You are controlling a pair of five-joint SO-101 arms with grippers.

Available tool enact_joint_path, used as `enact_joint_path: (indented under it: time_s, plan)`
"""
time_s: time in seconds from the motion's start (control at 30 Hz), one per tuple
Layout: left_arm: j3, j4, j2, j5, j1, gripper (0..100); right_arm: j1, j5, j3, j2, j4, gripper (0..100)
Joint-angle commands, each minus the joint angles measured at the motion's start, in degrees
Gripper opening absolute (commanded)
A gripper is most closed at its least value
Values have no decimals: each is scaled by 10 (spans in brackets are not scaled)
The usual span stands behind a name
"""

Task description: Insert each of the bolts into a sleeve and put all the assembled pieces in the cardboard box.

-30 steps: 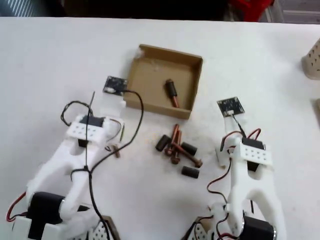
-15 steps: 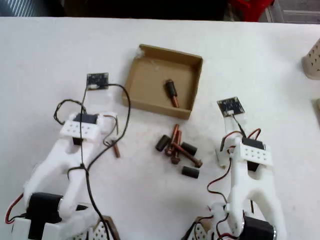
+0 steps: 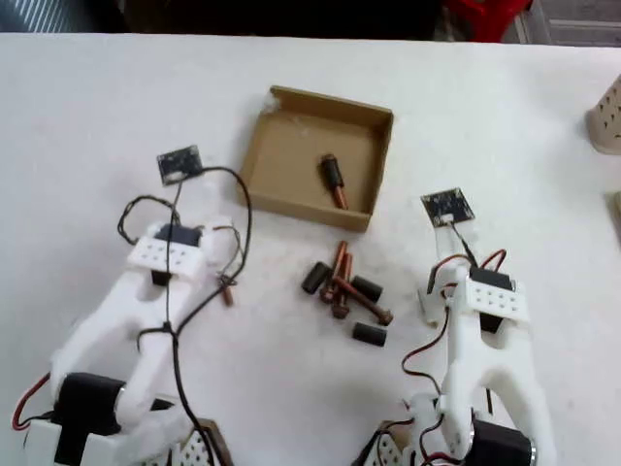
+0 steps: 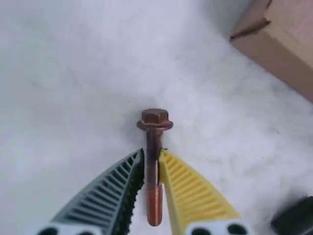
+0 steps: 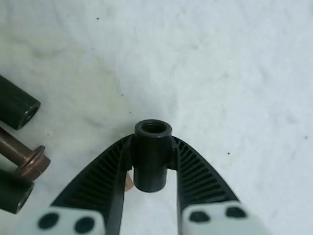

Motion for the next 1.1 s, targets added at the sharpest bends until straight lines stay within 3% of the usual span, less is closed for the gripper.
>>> enact_joint_path:
  time_s: [0.0, 0.2, 0.53, 1.07]
  plan:
    - [8, -46, -1, 6, 7, 79, -4, 7, -4, -15, -4, 16]
    - [2, -46, 17, 6, 7, 79, -4, 7, -4, -15, -4, 16]
    - [-132, 19, 170, 6, -29, 79, -2, 7, -4, -15, -4, 16]
    - [-141, 16, 182, 7, -40, 76, -2, 4, -4, -15, -1, 16]
